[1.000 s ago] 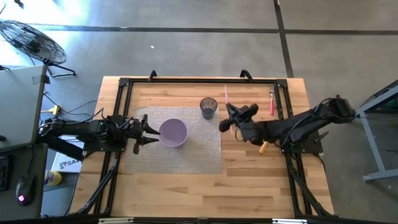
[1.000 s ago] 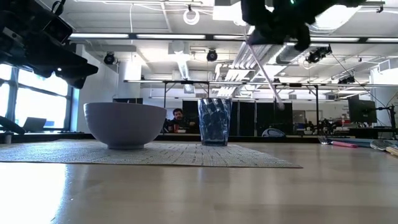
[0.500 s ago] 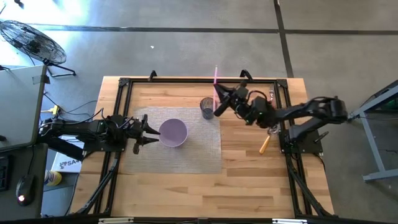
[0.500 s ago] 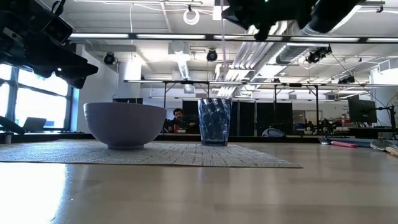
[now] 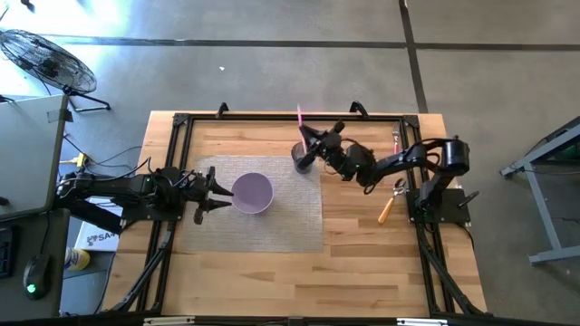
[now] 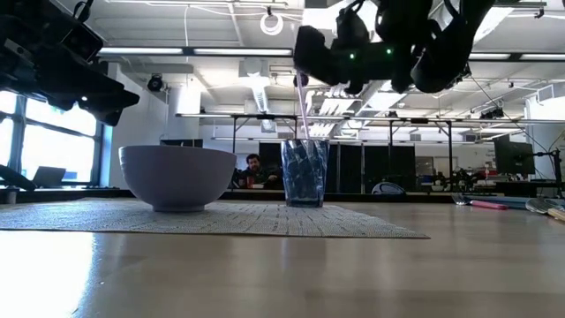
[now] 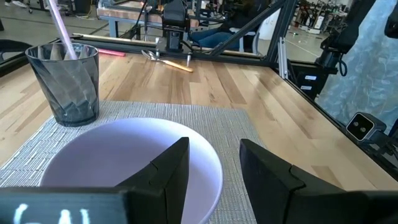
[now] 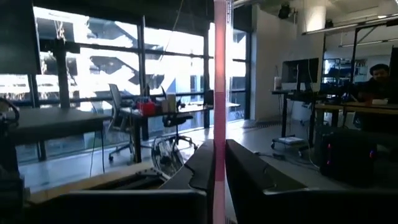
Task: Pick & Place Utensil
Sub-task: Put the red straw into the blue cup, then put the yellow spoon into the purple bowl
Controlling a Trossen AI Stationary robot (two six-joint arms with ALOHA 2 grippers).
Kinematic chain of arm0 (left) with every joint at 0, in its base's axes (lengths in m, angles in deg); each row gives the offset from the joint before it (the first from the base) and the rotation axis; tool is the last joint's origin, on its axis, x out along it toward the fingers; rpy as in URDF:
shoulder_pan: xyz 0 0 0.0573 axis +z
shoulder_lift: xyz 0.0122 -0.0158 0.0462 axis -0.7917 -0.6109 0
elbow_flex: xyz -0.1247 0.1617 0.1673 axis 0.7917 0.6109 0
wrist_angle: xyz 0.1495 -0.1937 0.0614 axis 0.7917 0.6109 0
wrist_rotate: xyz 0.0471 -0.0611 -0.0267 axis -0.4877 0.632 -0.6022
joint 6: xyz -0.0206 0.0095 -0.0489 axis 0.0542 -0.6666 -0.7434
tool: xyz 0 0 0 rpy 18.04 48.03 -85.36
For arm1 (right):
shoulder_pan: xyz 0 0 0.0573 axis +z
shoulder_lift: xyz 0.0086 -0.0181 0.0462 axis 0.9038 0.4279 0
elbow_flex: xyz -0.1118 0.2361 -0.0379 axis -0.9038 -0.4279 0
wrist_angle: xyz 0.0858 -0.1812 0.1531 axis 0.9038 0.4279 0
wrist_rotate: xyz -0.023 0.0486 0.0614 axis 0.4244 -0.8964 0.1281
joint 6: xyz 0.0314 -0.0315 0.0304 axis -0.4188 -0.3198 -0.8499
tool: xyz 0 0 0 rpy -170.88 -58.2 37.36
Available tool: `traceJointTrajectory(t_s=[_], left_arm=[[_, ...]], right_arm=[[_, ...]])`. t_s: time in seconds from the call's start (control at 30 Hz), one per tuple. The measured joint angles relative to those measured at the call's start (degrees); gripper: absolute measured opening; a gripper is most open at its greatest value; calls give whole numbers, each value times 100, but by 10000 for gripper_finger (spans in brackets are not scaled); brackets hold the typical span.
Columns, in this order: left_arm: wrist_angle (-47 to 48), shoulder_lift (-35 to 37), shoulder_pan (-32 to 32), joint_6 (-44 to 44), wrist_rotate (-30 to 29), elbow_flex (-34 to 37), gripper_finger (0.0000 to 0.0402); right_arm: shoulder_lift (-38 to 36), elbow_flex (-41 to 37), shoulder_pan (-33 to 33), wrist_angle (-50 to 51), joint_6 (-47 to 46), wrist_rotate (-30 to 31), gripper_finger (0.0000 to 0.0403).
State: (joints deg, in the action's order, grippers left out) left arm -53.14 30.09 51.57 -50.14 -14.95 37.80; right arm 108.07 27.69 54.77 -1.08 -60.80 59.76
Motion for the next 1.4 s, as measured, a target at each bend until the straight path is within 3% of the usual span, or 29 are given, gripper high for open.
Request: traceJointTrajectory(t_s=[0.2,0.4,0.7,1.03,1.2,1.4], left_arm=[[0,-1,2,0,0,0,140],[0,0,2,0,0,0,140],[0,-1,2,0,0,0,140],[0,1,0,0,0,0,140],[0,-1,2,0,0,-2,140],[0,-1,2,0,0,0,140]], right_arm=[[0,0,54,949,5,-8,58],[-120,0,68,1870,35,510,102],[-1708,0,432,4271,-159,903,123],[-3450,2,701,8605,-2866,707,124],[-3517,2,881,10493,-4189,110,124],[-3337,0,1148,12030,-6175,-559,124]])
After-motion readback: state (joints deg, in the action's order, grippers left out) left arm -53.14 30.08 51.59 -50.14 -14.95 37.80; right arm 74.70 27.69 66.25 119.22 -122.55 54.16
